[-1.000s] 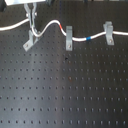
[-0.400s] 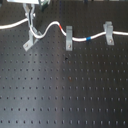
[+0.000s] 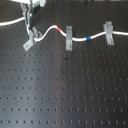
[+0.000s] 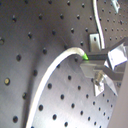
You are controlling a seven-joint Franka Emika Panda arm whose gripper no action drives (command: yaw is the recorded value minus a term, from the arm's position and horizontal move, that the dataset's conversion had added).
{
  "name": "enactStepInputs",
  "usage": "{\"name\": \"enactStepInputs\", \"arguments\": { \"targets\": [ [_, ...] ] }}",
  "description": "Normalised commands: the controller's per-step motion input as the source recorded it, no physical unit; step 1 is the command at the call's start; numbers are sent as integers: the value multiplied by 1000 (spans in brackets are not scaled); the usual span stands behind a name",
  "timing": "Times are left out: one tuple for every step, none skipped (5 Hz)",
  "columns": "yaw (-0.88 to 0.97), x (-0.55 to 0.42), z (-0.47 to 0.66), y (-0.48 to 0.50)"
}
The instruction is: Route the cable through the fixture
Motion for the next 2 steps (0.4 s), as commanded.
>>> {"name": "enactStepInputs", "arguments": {
  "targets": [
    [0,-23,0,4],
    [140,-122,36,445]
  ]
}}
